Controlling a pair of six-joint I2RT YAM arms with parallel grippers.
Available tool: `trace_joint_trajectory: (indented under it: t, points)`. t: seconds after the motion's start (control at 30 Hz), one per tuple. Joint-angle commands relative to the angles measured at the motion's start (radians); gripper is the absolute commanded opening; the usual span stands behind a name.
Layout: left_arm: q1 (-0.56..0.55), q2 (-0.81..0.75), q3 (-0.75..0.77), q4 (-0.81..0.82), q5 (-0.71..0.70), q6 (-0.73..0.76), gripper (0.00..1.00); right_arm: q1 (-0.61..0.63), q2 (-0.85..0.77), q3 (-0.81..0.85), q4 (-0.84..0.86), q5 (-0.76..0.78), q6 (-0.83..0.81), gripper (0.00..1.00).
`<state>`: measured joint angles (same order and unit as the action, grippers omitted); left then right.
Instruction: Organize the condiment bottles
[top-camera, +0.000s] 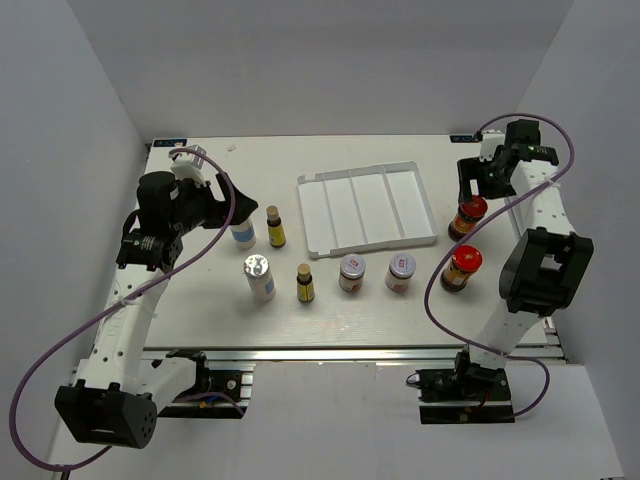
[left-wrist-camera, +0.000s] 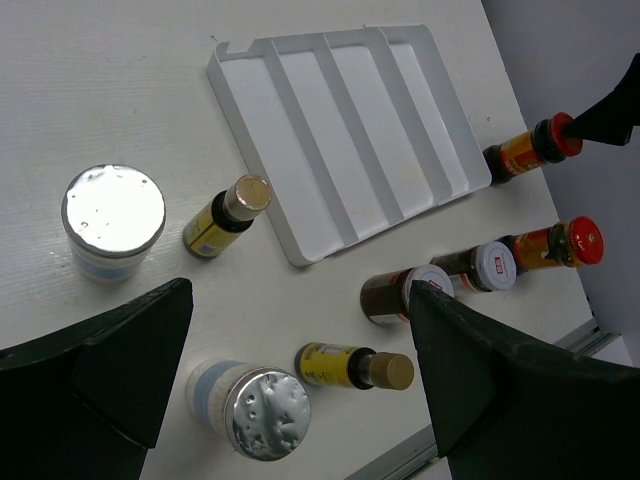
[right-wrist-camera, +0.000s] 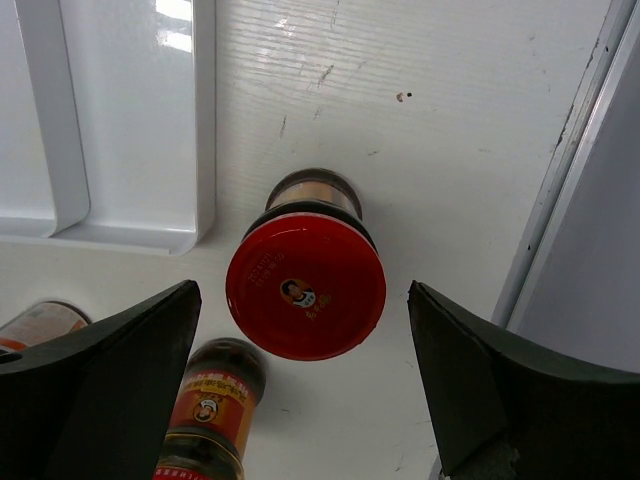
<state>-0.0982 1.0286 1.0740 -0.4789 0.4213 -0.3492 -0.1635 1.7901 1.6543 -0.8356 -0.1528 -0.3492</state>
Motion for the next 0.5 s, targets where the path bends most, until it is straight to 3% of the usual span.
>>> trace_joint_trajectory:
  t: [0.0, 0.47]
  points:
    - [0.002, -0.013, 0.004, -0.006, 0.011, -0.004, 0.98, -0.002, 0.012, -0.011, 0.018, -0.005, -0.014, 0.89]
    - [0.002, 0.008, 0.007, 0.013, 0.014, -0.016, 0.98, -0.004, 0.048, -0.059, 0.044, 0.027, -0.031, 0.86]
